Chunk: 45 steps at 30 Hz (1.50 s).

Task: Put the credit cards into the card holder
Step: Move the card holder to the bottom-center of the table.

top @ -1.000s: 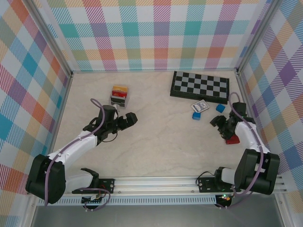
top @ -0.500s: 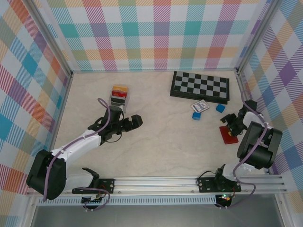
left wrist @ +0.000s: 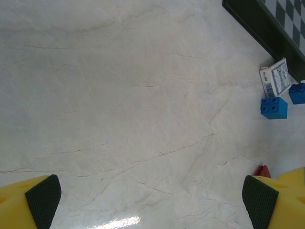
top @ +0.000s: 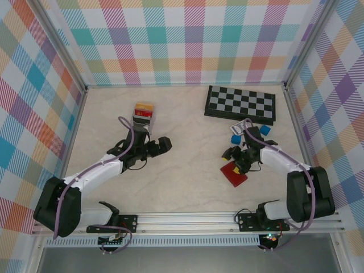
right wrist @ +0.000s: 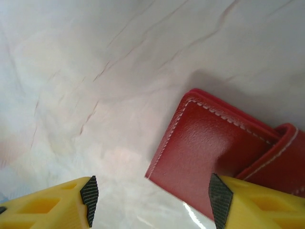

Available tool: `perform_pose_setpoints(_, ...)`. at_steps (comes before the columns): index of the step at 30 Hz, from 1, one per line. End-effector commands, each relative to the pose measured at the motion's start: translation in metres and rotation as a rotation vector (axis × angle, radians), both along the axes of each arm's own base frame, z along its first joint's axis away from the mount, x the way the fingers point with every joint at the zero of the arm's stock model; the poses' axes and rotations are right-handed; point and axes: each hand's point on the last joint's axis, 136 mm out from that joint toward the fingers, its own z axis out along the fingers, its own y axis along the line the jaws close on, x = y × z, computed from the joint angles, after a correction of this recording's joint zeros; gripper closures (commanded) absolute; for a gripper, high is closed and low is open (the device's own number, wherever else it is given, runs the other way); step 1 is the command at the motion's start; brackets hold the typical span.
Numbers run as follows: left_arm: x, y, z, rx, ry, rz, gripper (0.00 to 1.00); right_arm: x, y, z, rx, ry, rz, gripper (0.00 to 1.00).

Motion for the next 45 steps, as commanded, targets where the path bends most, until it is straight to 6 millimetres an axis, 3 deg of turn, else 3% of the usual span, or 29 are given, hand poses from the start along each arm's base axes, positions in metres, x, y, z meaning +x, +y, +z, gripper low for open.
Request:
perform_pose_setpoints(1,-0.002,-0.013,0.008,-0.034,0.005,-0.034,0.00,0.010,-0.021,0.029,-0.163,-0.079,0.051,0.35)
perform_pose_setpoints(4,-0.006,-0.021,0.006,-0.048,0.021,-0.058,0.00,0.006,-0.044,0.026,-0.318,-0.084,0.159,0.38)
perform_pose_setpoints(11,-0.018,-0.046,0.003,-0.086,0.059,-0.107,0.02,-0.022,-0.047,-0.005,-0.324,0.037,0.217,0.40)
perform_pose_setpoints(17,-0.027,-0.060,-0.008,-0.096,0.109,-0.119,0.06,-0.046,-0.018,-0.023,-0.120,0.094,0.161,0.46)
perform_pose_setpoints(23,-0.032,-0.069,-0.017,-0.171,0.172,-0.090,0.10,-0.058,0.023,-0.034,0.114,0.142,-0.110,0.46)
perform_pose_setpoints(28,-0.035,-0.077,-0.023,-0.200,0.221,-0.076,0.14,-0.056,0.058,-0.014,0.173,0.106,-0.265,0.47)
perform_pose_setpoints(30,-0.036,-0.081,-0.027,-0.203,0.235,-0.077,0.18,-0.050,0.070,0.006,0.178,0.049,-0.203,0.48)
perform_pose_setpoints(34,-0.038,-0.094,-0.029,-0.227,0.253,-0.095,0.27,-0.038,0.059,0.034,0.039,-0.115,-0.009,0.50)
perform_pose_setpoints(38,-0.043,-0.113,-0.032,-0.238,0.281,-0.129,0.35,-0.040,0.041,0.029,-0.149,-0.103,0.248,0.58)
perform_pose_setpoints(41,-0.050,-0.129,-0.034,-0.236,0.301,-0.159,0.37,-0.049,0.055,0.020,-0.100,-0.059,0.394,0.67)
perform_pose_setpoints(45,-0.059,-0.146,-0.040,-0.233,0.325,-0.179,0.39,-0.060,0.049,0.002,-0.128,-0.013,0.448,0.79)
